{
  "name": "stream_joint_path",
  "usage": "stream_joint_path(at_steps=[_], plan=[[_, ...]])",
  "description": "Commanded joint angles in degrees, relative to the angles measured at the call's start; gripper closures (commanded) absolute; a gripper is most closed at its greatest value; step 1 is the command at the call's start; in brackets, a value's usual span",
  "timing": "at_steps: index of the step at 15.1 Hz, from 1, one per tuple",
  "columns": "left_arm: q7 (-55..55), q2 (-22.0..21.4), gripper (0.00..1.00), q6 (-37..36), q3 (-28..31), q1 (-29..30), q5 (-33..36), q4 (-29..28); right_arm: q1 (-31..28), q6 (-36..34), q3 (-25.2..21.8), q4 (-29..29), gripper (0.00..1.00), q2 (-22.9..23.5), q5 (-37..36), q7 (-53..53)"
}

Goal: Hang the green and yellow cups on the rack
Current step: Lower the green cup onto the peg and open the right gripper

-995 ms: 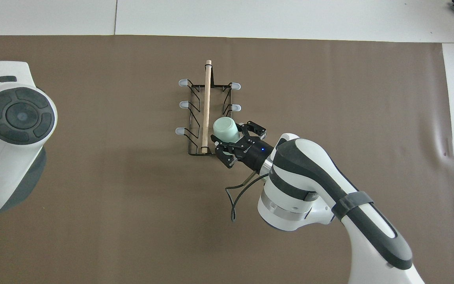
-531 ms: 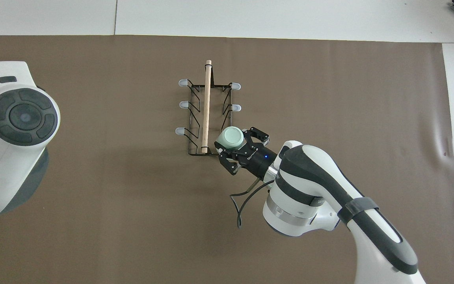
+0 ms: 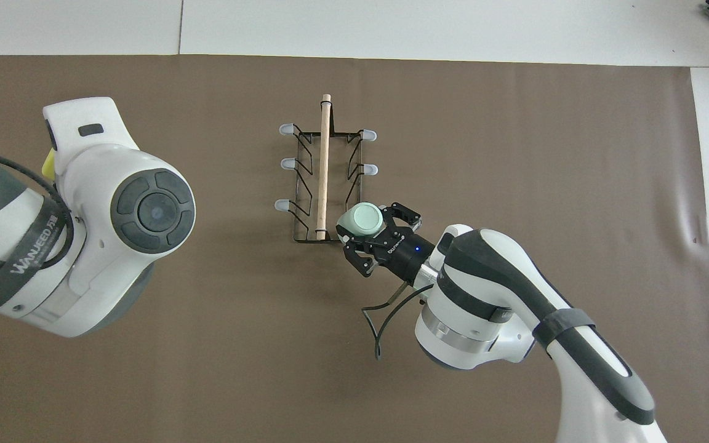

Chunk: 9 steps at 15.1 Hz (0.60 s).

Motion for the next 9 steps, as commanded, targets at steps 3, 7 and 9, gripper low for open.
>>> stream_joint_path(at_steps=[3,7,9], plan=[[-3.06,3.25,1.00,-4.78,0.63,-4.66,4.66,3.39,-0.71,-0.76,0.62,-2.18,0.00,-1.42,1.87,-1.69],[-5.43,3.95,1.00,-4.78,0.63,-6.33,5.19,3.75,-0.72,0.11,0.62,-0.25,0.00,-1.50,1.78,-1.08],[-6.74,3.96,1.00,-4.61,0.63,-7.38,6.76,3.75,-0.54,1.78,0.62,2.12,0.00,-2.12,1.61,0.67]])
